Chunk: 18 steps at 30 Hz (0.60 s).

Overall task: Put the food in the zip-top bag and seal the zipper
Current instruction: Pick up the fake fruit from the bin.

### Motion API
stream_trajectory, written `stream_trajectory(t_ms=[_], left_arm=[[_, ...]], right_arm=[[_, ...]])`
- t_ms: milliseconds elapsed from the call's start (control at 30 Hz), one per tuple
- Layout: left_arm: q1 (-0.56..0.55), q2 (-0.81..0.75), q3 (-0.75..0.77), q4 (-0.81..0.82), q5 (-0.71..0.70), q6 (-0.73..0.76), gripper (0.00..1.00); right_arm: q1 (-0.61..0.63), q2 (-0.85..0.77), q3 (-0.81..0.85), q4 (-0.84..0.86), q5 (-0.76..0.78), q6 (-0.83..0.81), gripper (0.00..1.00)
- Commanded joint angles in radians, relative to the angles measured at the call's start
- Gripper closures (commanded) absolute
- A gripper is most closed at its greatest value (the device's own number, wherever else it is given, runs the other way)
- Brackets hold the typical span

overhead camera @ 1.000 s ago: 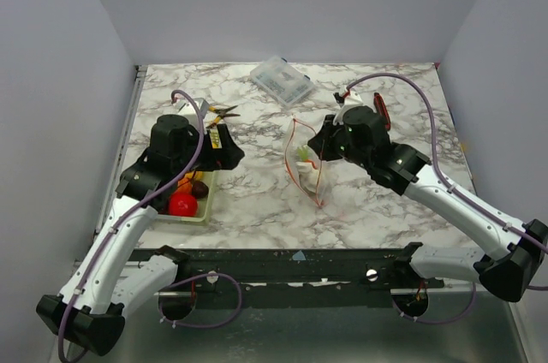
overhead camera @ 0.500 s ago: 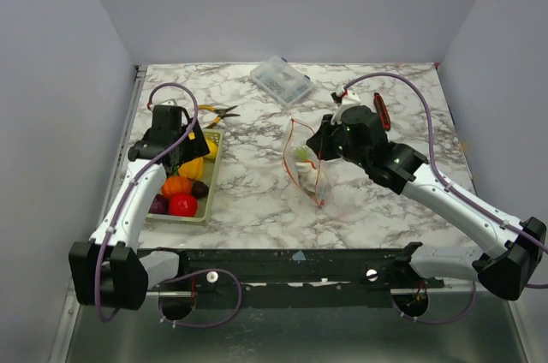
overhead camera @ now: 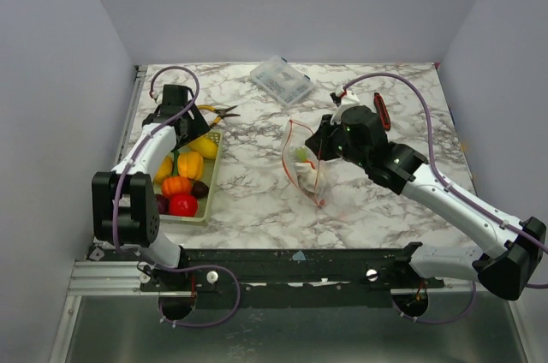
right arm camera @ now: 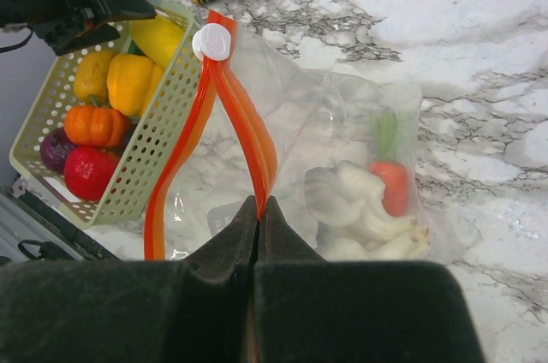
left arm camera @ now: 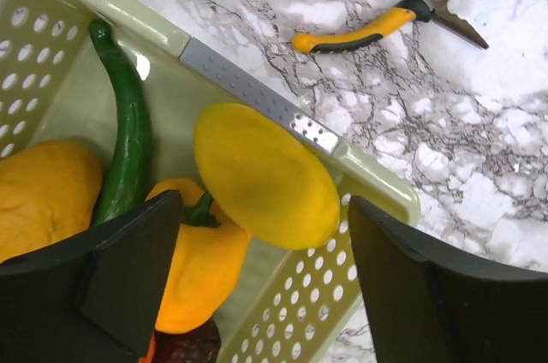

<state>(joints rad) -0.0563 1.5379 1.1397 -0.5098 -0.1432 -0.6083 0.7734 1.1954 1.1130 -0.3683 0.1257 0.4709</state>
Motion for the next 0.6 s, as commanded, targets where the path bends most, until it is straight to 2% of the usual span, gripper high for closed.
stream_trajectory(t_ms=[0, 167, 233, 433, 567], left_arm=[[0.023, 0.078, 0.025, 0.037, 0.009, -0.096, 0.26], [0.023, 0.098, 0.004, 0.052, 0.055, -0.139, 0.3], [0.023, 0.1, -0.009, 0.066, 0.047, -0.139, 0.35], [0.026, 0.107, -0.005, 0.06, 0.055, -0.142, 0.61], [0.027, 0.037, -0.034, 0.054, 0.031, -0.153, 0.78]], right_arm=[[0.005, -0.007, 0.001, 0.02, -0.026, 0.003, 1.0], [0.005, -0.005, -0.001, 0.022, -0.037, 0.011, 1.0], [0.005, -0.005, -0.004, 0.028, -0.039, 0.012, 1.0], [0.006, 0.006, 0.003, 0.028, -0.046, 0.012, 1.0], [0.005, 0.006, 0.003, 0.027, -0.049, 0.014, 1.0]])
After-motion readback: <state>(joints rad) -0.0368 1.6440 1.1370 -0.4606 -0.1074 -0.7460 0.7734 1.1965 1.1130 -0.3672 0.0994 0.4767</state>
